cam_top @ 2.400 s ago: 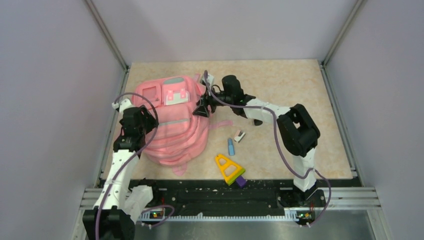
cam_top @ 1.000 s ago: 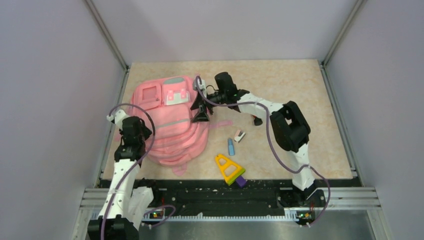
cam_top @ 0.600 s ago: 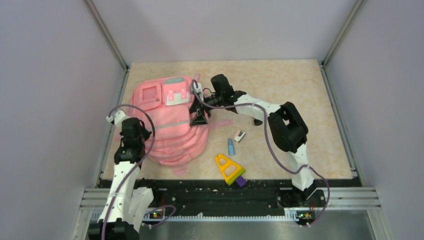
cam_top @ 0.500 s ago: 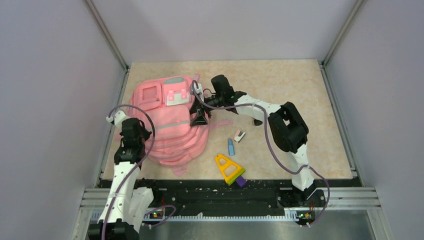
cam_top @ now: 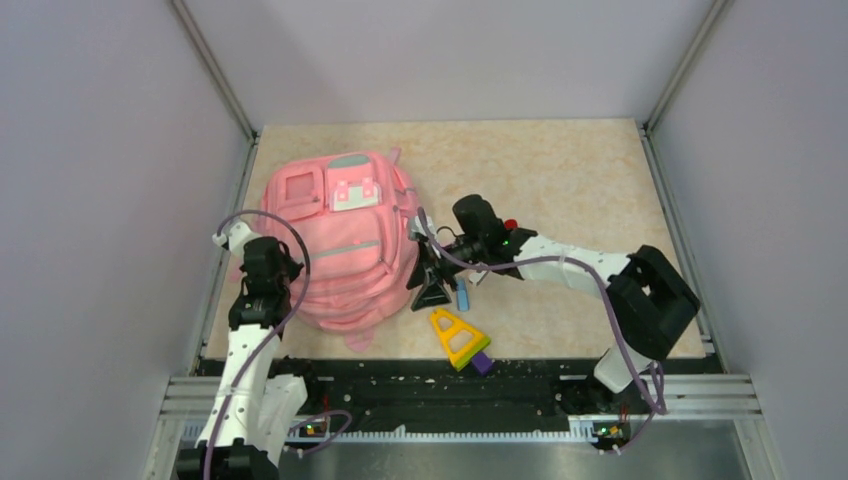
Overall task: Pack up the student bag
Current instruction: Unzip the student bag at the center of the board.
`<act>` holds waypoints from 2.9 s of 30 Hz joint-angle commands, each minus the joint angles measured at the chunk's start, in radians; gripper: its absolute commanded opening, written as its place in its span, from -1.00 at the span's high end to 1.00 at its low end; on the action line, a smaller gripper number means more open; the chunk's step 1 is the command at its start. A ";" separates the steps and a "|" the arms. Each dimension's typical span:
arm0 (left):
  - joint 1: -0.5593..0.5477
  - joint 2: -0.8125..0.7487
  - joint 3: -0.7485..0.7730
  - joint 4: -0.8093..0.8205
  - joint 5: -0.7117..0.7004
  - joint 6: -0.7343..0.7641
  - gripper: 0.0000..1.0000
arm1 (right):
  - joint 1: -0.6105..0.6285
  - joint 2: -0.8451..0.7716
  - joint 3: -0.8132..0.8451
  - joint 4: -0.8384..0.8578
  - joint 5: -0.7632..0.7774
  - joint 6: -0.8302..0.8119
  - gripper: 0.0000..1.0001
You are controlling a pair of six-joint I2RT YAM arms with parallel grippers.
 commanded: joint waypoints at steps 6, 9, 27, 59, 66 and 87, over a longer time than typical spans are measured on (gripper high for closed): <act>0.004 -0.038 -0.026 0.015 0.016 -0.018 1.00 | 0.038 -0.050 0.011 0.243 0.383 0.124 -0.07; 0.003 -0.054 -0.033 0.014 0.021 -0.022 1.00 | 0.110 -0.028 0.025 0.256 0.620 0.102 -0.06; 0.005 -0.051 -0.033 0.015 0.036 -0.027 1.00 | 0.292 0.105 0.090 0.208 1.210 0.113 0.47; -0.329 -0.062 -0.138 0.171 -0.121 -0.329 1.00 | 0.389 0.146 0.126 0.295 1.077 0.360 1.00; -0.465 -0.004 -0.153 0.236 -0.204 -0.415 1.00 | 0.264 0.121 0.086 0.319 1.067 0.366 1.00; -0.538 0.201 0.089 0.156 -0.075 -0.110 -0.13 | 0.082 0.008 -0.018 0.247 1.110 0.292 1.00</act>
